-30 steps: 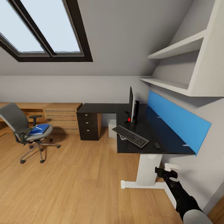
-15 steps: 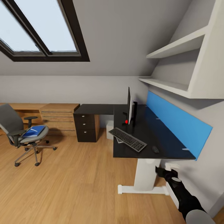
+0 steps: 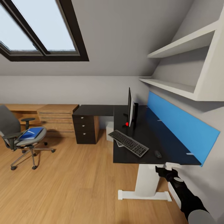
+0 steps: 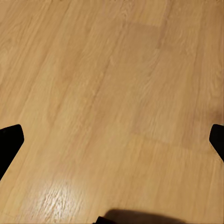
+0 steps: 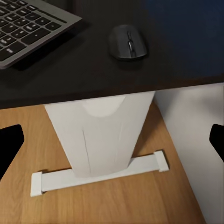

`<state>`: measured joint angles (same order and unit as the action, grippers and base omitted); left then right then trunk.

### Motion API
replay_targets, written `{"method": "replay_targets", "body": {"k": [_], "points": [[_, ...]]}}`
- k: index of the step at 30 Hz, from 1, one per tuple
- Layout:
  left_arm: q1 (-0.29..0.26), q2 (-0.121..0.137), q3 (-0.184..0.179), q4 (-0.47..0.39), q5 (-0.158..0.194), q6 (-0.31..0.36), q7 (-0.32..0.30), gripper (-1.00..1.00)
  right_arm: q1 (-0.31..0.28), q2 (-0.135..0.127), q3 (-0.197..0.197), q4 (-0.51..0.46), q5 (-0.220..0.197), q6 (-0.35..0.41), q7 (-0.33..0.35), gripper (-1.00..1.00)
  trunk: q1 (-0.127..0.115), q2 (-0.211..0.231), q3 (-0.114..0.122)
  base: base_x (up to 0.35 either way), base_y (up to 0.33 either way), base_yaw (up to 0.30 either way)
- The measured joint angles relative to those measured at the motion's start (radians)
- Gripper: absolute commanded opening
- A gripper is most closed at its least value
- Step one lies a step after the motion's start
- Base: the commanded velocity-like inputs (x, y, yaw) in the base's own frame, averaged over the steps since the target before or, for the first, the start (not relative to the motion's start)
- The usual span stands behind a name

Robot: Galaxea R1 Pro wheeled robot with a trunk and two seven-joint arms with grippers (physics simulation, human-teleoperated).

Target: In the bedroom, organize the workspace by keeping the computer under the desk, ensuring the monitor is on the desk, placing the keyboard on the desk next to the monitor, placing the mouse on the desk next to the keyboard, moving the folder from the swivel chair onto the desk next to the mouse, stacking the notebook on top of the folder with the pen on top of the notebook, and positioning the swivel chair next to the desk.

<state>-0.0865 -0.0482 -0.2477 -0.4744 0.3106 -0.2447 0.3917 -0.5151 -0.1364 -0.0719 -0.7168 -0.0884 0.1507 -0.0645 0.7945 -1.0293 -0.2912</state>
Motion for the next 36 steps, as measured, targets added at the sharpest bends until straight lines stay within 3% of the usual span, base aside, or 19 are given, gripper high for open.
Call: {"method": "replay_targets", "body": {"k": [21,36], "points": [[0.0,-0.002,0.0,0.0,-0.003,-0.001,0.004,1.0,0.0,-0.012,-0.004,0.02,-0.003,-0.005,0.003,1.0,0.0,0.0,0.0,0.114,-0.018,0.0],[0.0,-0.002,0.0,0.0,-0.005,-0.002,0.004,1.0,-0.001,-0.014,-0.005,0.118,0.003,-0.093,0.002,1.0,0.0,0.0,0.0,0.051,0.0,0.0]]}}
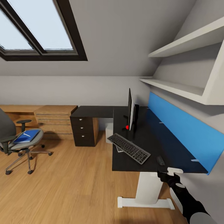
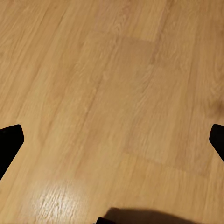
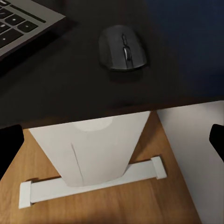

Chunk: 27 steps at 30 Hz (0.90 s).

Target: In the bedroom, organize the workspace by keeping the computer under the desk, ensuring the monitor is on the desk, placing the keyboard on the desk next to the monitor, placing the mouse on the desk next to the keyboard, moving the folder from the swivel chair onto the desk next to the mouse, stacking the notebook on top of the folder with the pen on top of the notebook, and positioning the swivel chair next to the desk.

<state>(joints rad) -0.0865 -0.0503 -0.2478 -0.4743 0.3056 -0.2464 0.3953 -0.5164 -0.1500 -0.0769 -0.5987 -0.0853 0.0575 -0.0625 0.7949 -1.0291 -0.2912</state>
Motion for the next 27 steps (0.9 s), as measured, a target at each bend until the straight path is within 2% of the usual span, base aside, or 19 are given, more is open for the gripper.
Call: {"method": "replay_targets", "body": {"k": [9,20,27], "points": [[0.0,-0.001,-0.001,0.0,-0.001,-0.011,0.0,1.0,0.0,-0.001,0.0,0.011,0.001,-0.009,0.0,1.0,0.0,0.0,0.0,0.213,-0.032,0.0],[0.0,0.0,-0.001,0.0,-0.001,-0.015,0.0,1.0,-0.01,-0.01,0.001,0.073,0.002,-0.035,-0.001,1.0,0.0,0.0,0.0,0.062,-0.009,0.0],[0.0,-0.001,-0.001,0.0,-0.001,-0.017,0.0,1.0,-0.013,-0.012,0.002,0.085,0.002,-0.042,-0.001,1.0,0.0,0.0,0.0,0.206,-0.001,0.0]]}}
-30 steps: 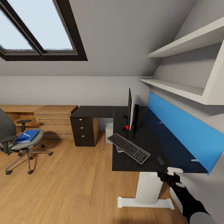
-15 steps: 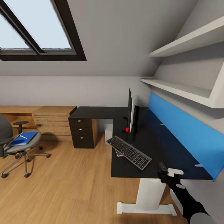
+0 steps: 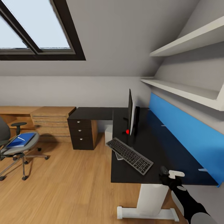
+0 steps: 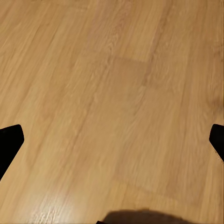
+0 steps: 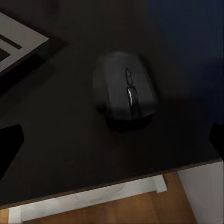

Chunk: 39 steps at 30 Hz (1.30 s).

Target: In the bedroom, organize the workspace by keeping the computer under the desk, ensuring the monitor is on the desk, placing the keyboard on the desk next to the monitor, placing the mouse on the desk next to the keyboard, moving the folder from the swivel chair onto the desk next to the mouse, stacking the notebook on top of the folder with the pen on top of the notebook, and positioning the swivel chair next to the desk.

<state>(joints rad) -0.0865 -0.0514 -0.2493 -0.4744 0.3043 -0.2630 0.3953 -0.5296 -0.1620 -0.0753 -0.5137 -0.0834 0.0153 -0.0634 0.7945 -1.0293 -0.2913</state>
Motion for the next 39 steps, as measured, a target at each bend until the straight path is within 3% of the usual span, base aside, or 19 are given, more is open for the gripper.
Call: {"method": "replay_targets", "body": {"k": [23,39], "points": [[0.0,0.0,0.0,0.0,0.0,0.0,-0.001,1.0,-0.001,-0.015,0.0,0.006,-0.001,-0.007,0.0,1.0,0.0,0.0,0.0,0.129,-0.03,0.0],[0.0,0.0,0.0,0.0,0.0,0.0,0.0,1.0,-0.008,-0.03,0.0,0.046,-0.001,-0.015,0.0,1.0,0.0,0.0,0.0,0.013,-0.019,0.0]]}}
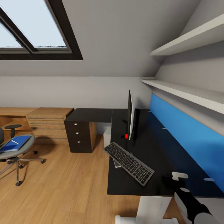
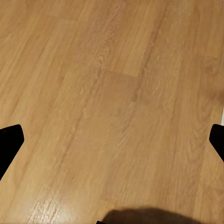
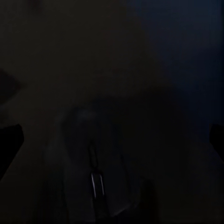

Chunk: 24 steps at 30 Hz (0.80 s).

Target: In the bedroom, organize the workspace by keeping the computer under the desk, ensuring the monitor is on the desk, placing the keyboard on the desk next to the monitor, placing the mouse on the desk next to the keyboard, moving the folder from the swivel chair onto the desk next to the mouse, stacking the notebook on top of the folder with the pen on top of the notebook, and positioning the swivel chair next to the desk.

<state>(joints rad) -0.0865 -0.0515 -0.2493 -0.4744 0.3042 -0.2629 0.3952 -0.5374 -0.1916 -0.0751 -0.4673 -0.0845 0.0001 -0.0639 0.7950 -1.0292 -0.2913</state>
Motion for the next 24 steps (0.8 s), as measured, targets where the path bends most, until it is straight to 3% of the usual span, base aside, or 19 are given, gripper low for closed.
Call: {"method": "replay_targets", "body": {"k": [6,19,24], "points": [[0.0,0.001,0.0,-0.002,0.001,0.0,-0.001,1.0,-0.031,-0.003,0.002,0.084,0.002,-0.042,-0.001,1.0,0.0,0.0,0.0,0.0,0.0,0.0],[0.0,0.001,0.003,-0.009,0.005,0.0,0.003,1.0,-0.039,-0.002,0.008,0.102,0.003,-0.049,-0.001,1.0,0.0,0.0,0.0,0.0,0.0,0.0],[0.0,0.002,0.005,-0.009,0.008,0.003,0.003,1.0,-0.04,-0.001,0.009,0.103,0.003,-0.05,0.0,1.0,0.019,-0.035,-0.016,0.0,0.0,0.0]]}}
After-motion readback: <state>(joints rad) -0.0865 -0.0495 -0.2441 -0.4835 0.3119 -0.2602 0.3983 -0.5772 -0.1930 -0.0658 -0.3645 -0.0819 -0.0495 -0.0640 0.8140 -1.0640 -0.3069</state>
